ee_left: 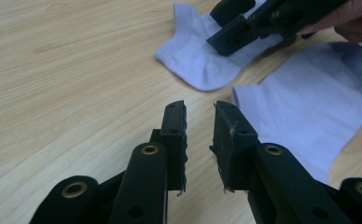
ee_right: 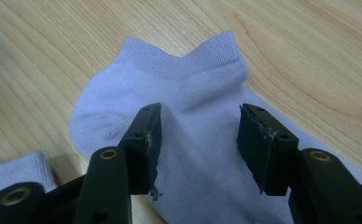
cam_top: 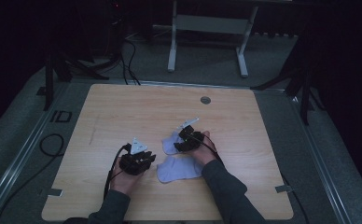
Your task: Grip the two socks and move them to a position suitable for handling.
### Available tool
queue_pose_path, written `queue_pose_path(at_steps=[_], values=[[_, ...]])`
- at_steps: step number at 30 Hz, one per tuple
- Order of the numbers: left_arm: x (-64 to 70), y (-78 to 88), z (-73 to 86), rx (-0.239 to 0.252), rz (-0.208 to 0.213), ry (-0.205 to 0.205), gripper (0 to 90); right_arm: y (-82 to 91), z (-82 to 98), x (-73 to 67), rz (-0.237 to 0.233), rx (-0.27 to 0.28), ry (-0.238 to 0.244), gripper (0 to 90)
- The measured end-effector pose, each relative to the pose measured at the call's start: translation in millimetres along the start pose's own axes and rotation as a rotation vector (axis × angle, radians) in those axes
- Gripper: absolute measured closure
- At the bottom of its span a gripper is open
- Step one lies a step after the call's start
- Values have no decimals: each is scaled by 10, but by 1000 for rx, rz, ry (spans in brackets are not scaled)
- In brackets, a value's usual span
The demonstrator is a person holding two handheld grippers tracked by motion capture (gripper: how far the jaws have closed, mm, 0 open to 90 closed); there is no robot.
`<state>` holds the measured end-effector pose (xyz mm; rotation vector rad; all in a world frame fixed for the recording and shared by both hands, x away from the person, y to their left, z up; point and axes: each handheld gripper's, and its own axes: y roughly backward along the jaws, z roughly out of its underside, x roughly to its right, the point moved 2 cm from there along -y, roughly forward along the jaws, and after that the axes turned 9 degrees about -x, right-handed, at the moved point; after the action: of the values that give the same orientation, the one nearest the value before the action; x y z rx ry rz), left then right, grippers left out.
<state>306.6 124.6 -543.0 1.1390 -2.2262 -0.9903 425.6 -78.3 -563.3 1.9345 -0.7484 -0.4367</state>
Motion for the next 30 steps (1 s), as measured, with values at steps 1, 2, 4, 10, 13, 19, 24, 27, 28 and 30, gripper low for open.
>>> queue_pose_path(at_steps=[1,2,4,10,13,19,24,27,28,30], values=[[0,18,18,-1,-2,-1,731,2,6,3,-2,3,0,508],[-2,34,37,0,-1,2,730,3,12,6,-2,5,1,516],[-15,53,67,0,-4,8,729,6,20,10,-3,9,-1,537],[-80,-8,104,-15,-11,24,730,14,34,36,5,20,-16,646],[-85,-60,107,-23,-15,26,731,23,45,46,9,19,-24,729],[-93,-105,99,-20,-25,16,730,35,60,75,18,15,-46,851],[-107,-122,101,-26,-26,20,730,39,88,108,-3,31,-72,862],[-114,-133,99,-26,-22,24,730,51,107,114,3,32,-77,864],[-114,-138,99,-28,-21,24,729,55,114,113,7,32,-74,864],[-115,-145,97,-32,-19,26,723,70,126,111,11,30,-74,865]])
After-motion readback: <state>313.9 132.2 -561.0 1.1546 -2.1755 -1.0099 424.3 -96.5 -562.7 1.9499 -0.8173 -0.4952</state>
